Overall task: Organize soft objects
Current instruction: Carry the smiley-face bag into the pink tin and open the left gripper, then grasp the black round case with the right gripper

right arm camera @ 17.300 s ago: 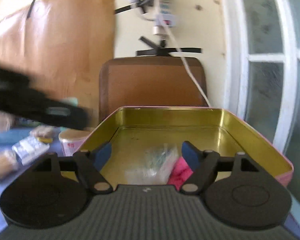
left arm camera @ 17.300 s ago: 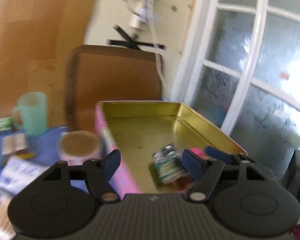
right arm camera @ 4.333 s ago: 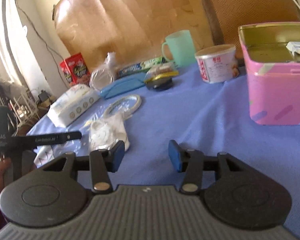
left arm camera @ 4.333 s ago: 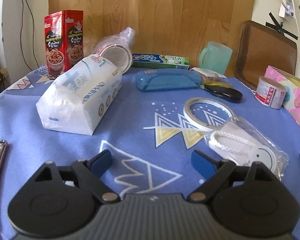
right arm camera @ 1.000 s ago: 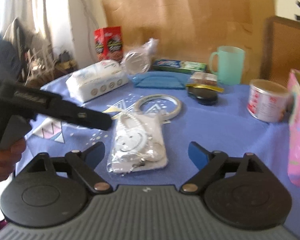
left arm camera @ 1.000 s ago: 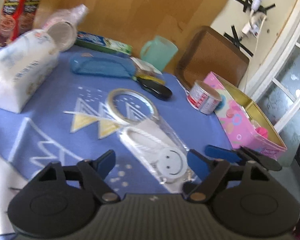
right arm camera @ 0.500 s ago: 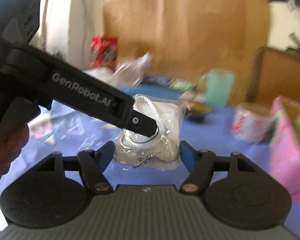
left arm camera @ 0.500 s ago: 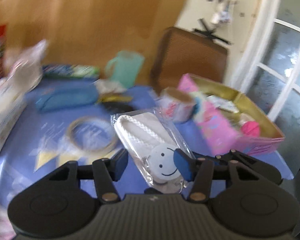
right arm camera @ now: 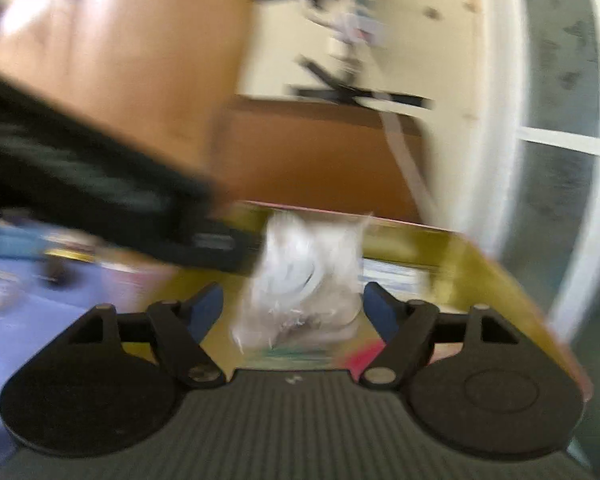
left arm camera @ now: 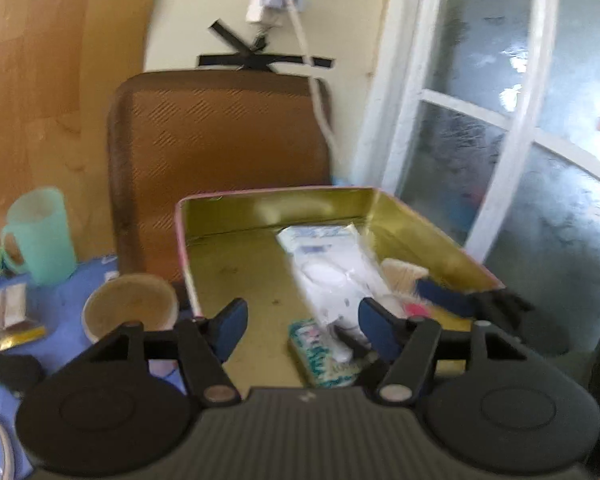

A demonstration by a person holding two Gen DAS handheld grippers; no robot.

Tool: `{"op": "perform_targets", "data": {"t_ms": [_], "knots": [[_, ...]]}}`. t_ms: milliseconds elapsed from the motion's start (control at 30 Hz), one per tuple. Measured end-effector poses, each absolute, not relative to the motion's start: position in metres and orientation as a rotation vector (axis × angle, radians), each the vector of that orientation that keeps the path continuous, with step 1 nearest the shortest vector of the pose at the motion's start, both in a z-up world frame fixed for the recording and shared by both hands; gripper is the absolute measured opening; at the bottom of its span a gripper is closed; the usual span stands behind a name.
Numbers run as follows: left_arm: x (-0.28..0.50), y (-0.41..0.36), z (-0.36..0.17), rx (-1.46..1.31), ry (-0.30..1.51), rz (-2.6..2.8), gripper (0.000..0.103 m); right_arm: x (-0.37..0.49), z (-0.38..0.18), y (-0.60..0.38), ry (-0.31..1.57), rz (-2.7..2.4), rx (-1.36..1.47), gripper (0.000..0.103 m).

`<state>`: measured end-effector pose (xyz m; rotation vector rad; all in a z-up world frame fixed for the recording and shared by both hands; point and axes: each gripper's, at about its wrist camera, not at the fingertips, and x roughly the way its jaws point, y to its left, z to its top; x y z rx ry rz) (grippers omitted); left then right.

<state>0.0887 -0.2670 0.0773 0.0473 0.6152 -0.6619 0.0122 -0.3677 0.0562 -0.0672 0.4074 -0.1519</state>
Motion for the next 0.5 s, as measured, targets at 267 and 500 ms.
{"op": "perform_targets", "data": {"t_ms": [267, 500], "knots": [[0.041, -0.173, 0.062, 0.064, 0.561, -0.587, 0.068, -0.045, 0.066, -0.376, 0.230, -0.045, 0.179, 0.068], [0.031, -0.060, 0.040, -0.045, 0.629, -0.326, 0.068, -0.040, 0.075, -0.312, 0.277, 0.214, 0.236, 0.054]]}}
